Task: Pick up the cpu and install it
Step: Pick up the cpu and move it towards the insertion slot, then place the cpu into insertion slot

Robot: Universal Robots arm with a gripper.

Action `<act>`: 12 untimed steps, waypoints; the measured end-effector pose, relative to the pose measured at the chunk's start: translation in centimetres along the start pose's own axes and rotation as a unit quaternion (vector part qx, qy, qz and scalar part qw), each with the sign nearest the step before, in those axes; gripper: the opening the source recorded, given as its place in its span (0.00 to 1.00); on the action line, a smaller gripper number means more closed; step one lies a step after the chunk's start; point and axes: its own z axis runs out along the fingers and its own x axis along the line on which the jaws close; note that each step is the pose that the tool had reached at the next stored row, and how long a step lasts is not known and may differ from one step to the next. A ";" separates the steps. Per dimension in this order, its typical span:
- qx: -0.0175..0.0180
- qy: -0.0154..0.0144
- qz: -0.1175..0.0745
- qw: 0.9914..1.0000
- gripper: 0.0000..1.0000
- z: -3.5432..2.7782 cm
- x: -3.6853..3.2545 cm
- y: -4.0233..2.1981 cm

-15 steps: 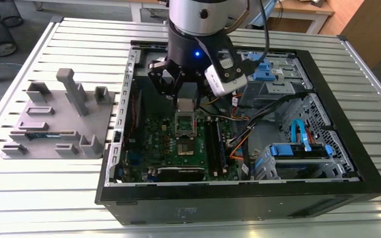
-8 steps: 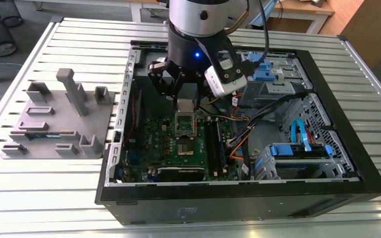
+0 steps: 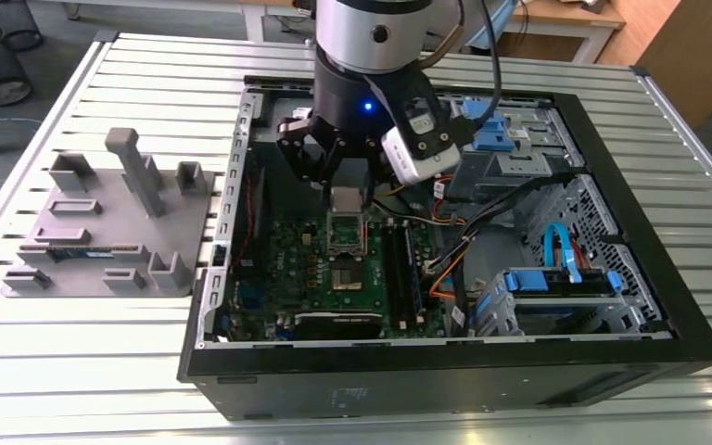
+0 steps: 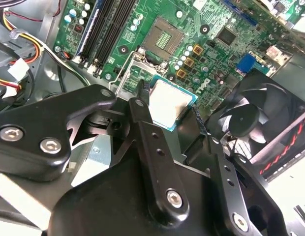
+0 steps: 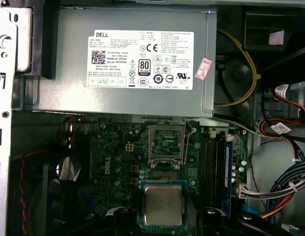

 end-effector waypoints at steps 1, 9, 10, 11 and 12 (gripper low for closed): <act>0.000 0.000 0.000 1.000 0.47 0.14 -0.01 0.00; 0.000 -0.001 0.000 1.000 0.47 0.77 -0.01 -0.02; 0.000 -0.001 0.000 1.000 0.47 0.78 -0.01 -0.02; 0.000 -0.001 0.000 1.000 0.47 0.81 -0.01 -0.02; 0.000 -0.001 0.000 1.000 0.47 0.83 -0.01 -0.02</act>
